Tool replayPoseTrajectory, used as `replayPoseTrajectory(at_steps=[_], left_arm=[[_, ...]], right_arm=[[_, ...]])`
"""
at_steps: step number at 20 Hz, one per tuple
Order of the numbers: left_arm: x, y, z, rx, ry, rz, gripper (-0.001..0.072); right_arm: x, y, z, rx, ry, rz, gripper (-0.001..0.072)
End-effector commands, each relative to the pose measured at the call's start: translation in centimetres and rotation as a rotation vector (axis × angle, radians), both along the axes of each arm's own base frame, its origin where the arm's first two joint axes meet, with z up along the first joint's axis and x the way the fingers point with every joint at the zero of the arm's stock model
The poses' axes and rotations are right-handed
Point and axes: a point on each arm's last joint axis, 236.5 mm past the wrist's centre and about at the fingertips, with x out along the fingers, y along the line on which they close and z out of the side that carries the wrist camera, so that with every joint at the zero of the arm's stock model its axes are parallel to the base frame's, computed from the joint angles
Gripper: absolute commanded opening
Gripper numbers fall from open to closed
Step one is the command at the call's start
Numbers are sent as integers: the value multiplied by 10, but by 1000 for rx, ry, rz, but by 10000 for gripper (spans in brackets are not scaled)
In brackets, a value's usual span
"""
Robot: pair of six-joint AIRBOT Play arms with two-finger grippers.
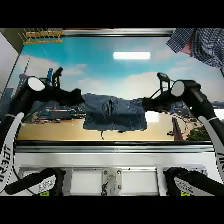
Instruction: Fold the clothes and pants, and hang the long-sleeved shirts on hangers.
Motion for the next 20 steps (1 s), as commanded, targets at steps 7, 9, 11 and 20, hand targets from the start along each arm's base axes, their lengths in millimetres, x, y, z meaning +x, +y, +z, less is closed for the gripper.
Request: replayPoseTrajectory(at_steps=[7, 9, 11, 20], left_arm=[[-81, 17, -125, 107, 215, 55, 31], [-75, 15, -131, 101, 237, 56, 31], [-70, 8, -125, 104, 211, 33, 31], [-51, -7, 2, 42, -85, -46, 621]], right_arm=[[-80, 10, -88, -52, 149, 40, 33], [-85, 14, -93, -56, 150, 56, 34], [-84, 16, -92, -49, 146, 54, 36], [-65, -43, 10, 50, -62, -2, 690]])
